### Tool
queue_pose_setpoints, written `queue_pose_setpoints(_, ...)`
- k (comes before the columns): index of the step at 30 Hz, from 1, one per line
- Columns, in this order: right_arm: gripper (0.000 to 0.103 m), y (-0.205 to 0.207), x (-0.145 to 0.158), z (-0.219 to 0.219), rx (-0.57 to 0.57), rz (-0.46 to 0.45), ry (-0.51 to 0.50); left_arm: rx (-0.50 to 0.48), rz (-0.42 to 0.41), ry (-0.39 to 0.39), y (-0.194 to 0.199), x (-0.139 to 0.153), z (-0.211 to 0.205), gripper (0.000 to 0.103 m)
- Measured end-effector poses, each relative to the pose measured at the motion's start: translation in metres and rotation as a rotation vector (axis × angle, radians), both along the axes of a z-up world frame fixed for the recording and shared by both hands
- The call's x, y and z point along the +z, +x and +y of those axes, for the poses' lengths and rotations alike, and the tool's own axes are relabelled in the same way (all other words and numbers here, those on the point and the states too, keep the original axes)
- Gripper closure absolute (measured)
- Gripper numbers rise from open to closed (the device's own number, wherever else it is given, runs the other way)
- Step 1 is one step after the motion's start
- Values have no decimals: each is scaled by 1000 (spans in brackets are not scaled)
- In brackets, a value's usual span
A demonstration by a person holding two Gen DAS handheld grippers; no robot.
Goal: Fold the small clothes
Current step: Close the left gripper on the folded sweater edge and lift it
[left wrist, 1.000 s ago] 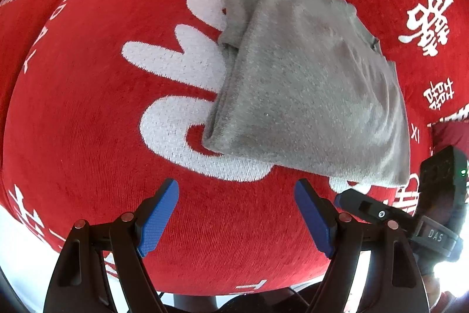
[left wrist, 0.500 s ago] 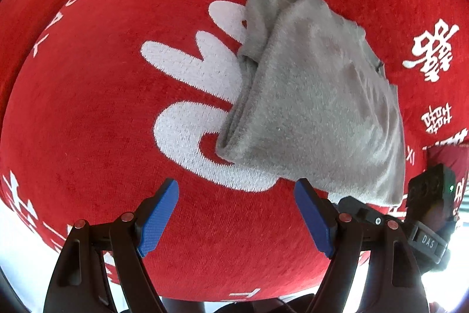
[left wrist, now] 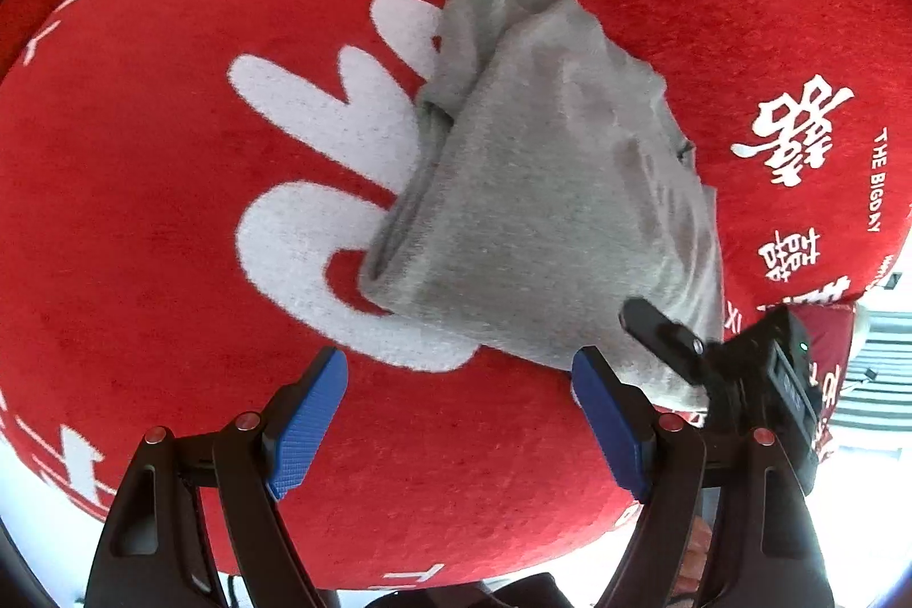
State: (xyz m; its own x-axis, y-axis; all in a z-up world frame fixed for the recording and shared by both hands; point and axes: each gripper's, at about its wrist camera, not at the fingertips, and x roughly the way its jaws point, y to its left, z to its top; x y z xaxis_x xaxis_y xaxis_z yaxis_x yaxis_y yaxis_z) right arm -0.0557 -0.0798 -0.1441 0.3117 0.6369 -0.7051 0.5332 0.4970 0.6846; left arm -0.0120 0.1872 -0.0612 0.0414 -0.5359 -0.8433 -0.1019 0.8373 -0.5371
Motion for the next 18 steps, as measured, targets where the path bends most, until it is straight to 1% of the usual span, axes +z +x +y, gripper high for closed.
queue_pose_setpoints(1, 32, 1, -1, -1, -14, 2, 9, 1, 2, -9, 0, -1, -2, 21)
queue_pose_setpoints(2, 38, 4, -3, -1, -27, 6, 18, 5, 4, -22, 0, -2, -4, 21)
queue_pose_setpoints(3, 51, 6, -4, -1, -31, 15, 18, 11, 7, -34, 0, -4, -7, 21)
queue_pose_setpoints(4, 61, 9, -6, -2, -34, 23, 16, 22, 13, -52, 0, -5, -9, 21)
queue_pose_setpoints(5, 81, 10, -7, -3, -37, 24, 17, 34, 21, -72, 0, -5, -12, 21)
queue_pose_setpoints(6, 92, 12, -5, -4, -44, 11, 27, 46, 27, -92, 0, -6, -14, 21)
queue_pose_setpoints(10, 93, 20, 16, -9, -33, -75, 56, 95, 33, -171, 3, -7, -28, 21)
queue_pose_setpoints(13, 93, 26, 26, -11, -6, -104, 67, 152, 33, -220, 9, -11, -37, 21)
queue_pose_setpoints(15, 93, 26, 27, -12, 13, -104, 62, 197, 23, -229, 15, -13, -40, 21)
queue_pose_setpoints(18, 94, 24, 23, -10, 43, -83, 60, 238, 1, -206, 29, -16, -45, 21)
